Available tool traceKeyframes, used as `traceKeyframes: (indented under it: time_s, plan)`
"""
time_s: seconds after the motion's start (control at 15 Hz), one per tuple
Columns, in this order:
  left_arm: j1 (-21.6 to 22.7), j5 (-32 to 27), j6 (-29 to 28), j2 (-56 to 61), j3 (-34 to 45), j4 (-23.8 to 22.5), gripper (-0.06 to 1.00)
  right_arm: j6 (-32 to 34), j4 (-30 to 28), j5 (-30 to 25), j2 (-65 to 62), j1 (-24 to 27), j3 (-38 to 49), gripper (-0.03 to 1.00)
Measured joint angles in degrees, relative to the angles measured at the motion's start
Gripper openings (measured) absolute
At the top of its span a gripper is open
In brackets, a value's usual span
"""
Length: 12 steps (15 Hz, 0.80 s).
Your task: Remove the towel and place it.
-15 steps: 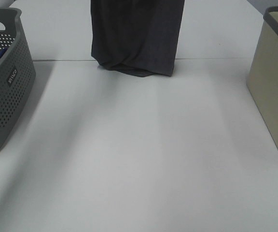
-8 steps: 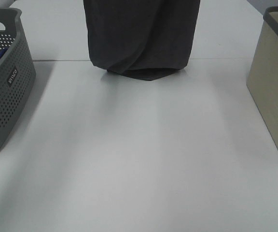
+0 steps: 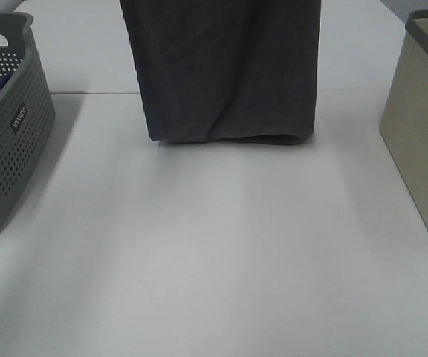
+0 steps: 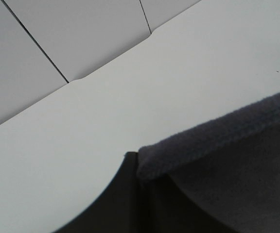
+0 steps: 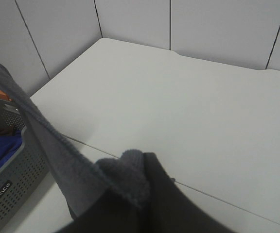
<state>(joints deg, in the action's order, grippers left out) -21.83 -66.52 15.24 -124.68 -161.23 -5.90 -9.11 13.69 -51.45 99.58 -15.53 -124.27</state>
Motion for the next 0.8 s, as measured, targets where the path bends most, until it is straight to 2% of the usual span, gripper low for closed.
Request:
traceKeyframes:
  time_s: [0.2,0.47,0.6,0.67,0.73,0.8]
  plan:
    - [0.00,-2.69,-1.95,0.11,0.00,0.00,0.00,-0.40,0.29,-2.29,0.00,0.00,0.00,0.02]
    - [0.00,-3.09,-6.93,1.72,2.75,1.03,0.00,-0.40,0.52,-12.83,-0.06,0.00,0.00,0.02]
    - [0.00,-3.09,-8.71,5.16,9.80,2.69,0.00,-0.40,0.17,-17.59,-0.11,0.00,0.00,0.02]
    - [0.00,-3.15,-8.88,6.19,11.75,3.09,0.00,-0.40,0.11,-17.93,-0.11,0.00,0.00,0.02]
    - [0.00,-3.21,-9.28,8.71,16.79,4.13,0.00,-0.40,0.06,-18.33,-0.11,0.00,0.00,0.02]
    - [0.00,-3.27,-9.57,15.41,26.41,4.93,0.00,-0.40,0.06,-18.33,-0.52,0.00,0.23,0.02]
